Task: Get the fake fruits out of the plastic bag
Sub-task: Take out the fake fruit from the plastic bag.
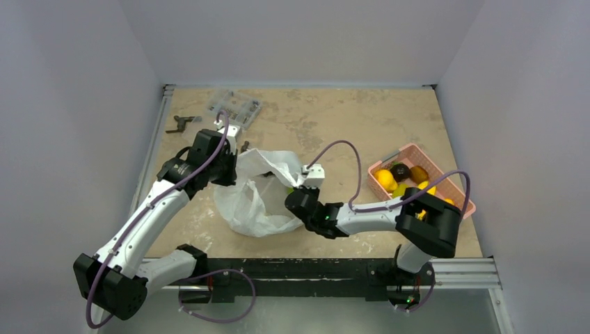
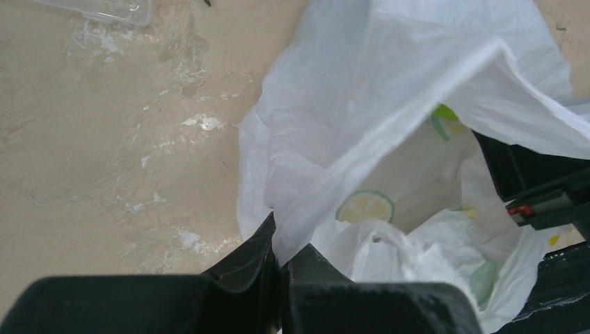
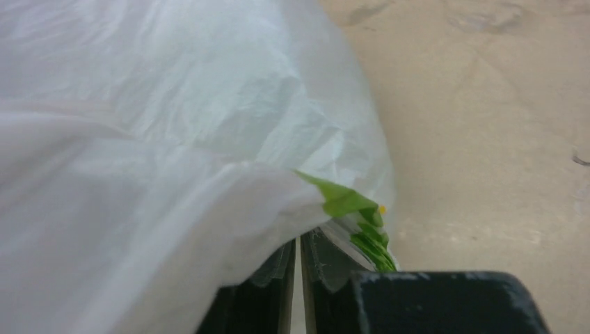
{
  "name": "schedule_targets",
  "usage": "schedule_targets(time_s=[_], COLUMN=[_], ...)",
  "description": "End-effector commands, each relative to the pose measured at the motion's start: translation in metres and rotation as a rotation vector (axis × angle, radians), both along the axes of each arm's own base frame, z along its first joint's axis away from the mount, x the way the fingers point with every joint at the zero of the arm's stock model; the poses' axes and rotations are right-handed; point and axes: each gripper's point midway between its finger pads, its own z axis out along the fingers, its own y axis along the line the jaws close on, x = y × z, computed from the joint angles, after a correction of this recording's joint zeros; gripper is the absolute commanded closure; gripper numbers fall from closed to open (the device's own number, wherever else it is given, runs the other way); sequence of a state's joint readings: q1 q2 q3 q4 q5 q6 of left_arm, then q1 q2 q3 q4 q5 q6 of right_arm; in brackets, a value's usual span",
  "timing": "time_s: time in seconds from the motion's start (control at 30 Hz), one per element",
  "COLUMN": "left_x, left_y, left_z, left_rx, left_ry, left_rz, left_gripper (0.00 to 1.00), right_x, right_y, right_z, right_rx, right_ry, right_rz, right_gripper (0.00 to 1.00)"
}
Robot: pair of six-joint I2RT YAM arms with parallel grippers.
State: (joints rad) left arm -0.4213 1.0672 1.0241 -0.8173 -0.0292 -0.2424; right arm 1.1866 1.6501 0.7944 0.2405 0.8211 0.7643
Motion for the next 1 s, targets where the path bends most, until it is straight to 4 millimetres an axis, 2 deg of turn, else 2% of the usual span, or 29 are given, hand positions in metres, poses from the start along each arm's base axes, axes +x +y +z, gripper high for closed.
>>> schedule_targets(time_s=[0.0, 0.1, 0.23, 0.37, 0.47, 0.6, 0.7, 0.8, 0.87, 0.97], left_x=[0.005, 0.005, 0.002, -0.001, -0.002, -0.003, -0.003, -0.004, -0.004, -0.005], left_y=[-0.005, -0.007, -0.013, -0.021, -0.023, -0.024, -0.025, -0.026, -0.027, -0.026], left_z=[0.005, 0.004, 0.0, 0.0, 0.0, 0.001, 0.001, 0.0, 0.0, 0.002], left_rx=[-0.012, -0.013, -0.003, 0.001, -0.002, -0.001, -0.004, -0.002, 0.0, 0.006], left_ry=[-0.034, -0.029, -0.018, -0.02, -0.019, -0.021, -0.026, -0.023, -0.023, -0.028], left_rz=[-0.022, -0.031, -0.067, -0.102, -0.112, -0.118, -0.124, -0.128, -0.132, -0.132], left_gripper=[1.0, 1.0, 1.0, 1.0, 1.0, 1.0, 1.0, 1.0, 1.0, 1.0], right_x=[0.001, -0.001, -0.009, -0.025, -0.027, -0.016, -0.006, 0.004, 0.015, 0.029], right_y=[-0.026, -0.025, -0.011, 0.02, 0.038, 0.052, 0.071, 0.083, 0.082, 0.068], right_z=[-0.009, -0.01, 0.014, 0.044, 0.053, 0.059, 0.062, 0.058, 0.051, 0.039], right_rx=[0.168, 0.121, 0.065, 0.046, 0.046, 0.023, 0.01, -0.021, -0.045, -0.087], right_ry=[0.048, 0.047, -0.04, -0.1, -0.094, -0.127, -0.155, -0.157, -0.149, -0.12], right_rz=[-0.119, -0.083, 0.065, 0.244, 0.298, 0.283, 0.304, 0.285, 0.239, 0.165], right_gripper=[0.92, 0.9, 0.89, 0.8, 0.79, 0.79, 0.8, 0.8, 0.79, 0.74])
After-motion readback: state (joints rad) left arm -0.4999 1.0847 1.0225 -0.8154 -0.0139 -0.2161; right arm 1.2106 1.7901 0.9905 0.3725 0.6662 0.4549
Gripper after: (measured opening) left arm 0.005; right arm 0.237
